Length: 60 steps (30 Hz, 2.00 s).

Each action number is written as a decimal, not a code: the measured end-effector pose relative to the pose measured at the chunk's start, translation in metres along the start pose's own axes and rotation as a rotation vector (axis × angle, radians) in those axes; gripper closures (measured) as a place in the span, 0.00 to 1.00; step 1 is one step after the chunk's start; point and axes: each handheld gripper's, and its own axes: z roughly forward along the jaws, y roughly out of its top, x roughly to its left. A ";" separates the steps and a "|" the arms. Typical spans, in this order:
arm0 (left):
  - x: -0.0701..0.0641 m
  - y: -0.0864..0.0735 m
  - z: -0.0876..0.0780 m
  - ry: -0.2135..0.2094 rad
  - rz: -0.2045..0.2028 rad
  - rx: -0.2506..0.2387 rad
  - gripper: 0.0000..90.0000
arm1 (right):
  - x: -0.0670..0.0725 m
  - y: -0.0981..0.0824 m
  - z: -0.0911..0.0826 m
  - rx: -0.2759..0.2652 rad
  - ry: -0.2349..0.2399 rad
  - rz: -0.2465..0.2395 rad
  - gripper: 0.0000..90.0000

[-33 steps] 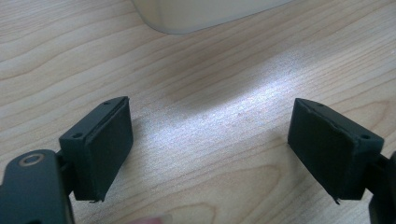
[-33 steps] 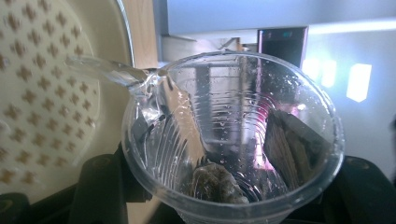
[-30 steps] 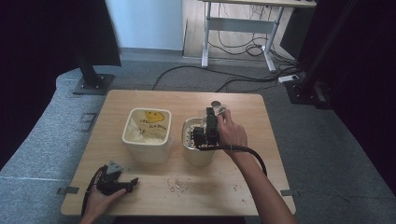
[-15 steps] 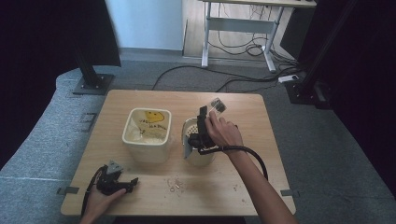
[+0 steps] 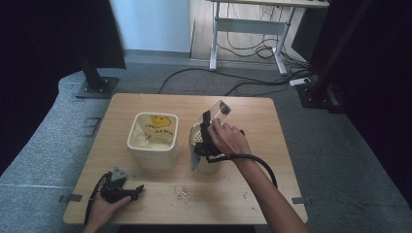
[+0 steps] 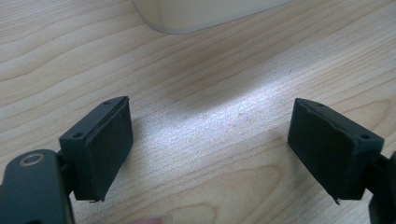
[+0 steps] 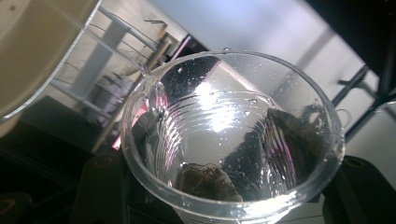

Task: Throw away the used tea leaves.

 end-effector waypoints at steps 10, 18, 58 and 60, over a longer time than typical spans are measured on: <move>0.000 0.000 0.000 -0.002 0.001 0.000 0.16 | 0.006 -0.001 0.004 0.031 -0.001 -0.062 0.44; 0.000 0.000 0.000 0.000 0.001 0.000 0.16 | 0.007 -0.006 0.004 0.033 0.014 0.021 0.44; 0.000 0.000 0.000 0.002 0.005 0.000 0.16 | -0.027 -0.055 0.005 -0.162 0.447 1.171 0.45; 0.000 0.000 0.000 0.003 0.006 -0.001 0.16 | -0.026 -0.061 0.006 -0.188 0.484 1.268 0.45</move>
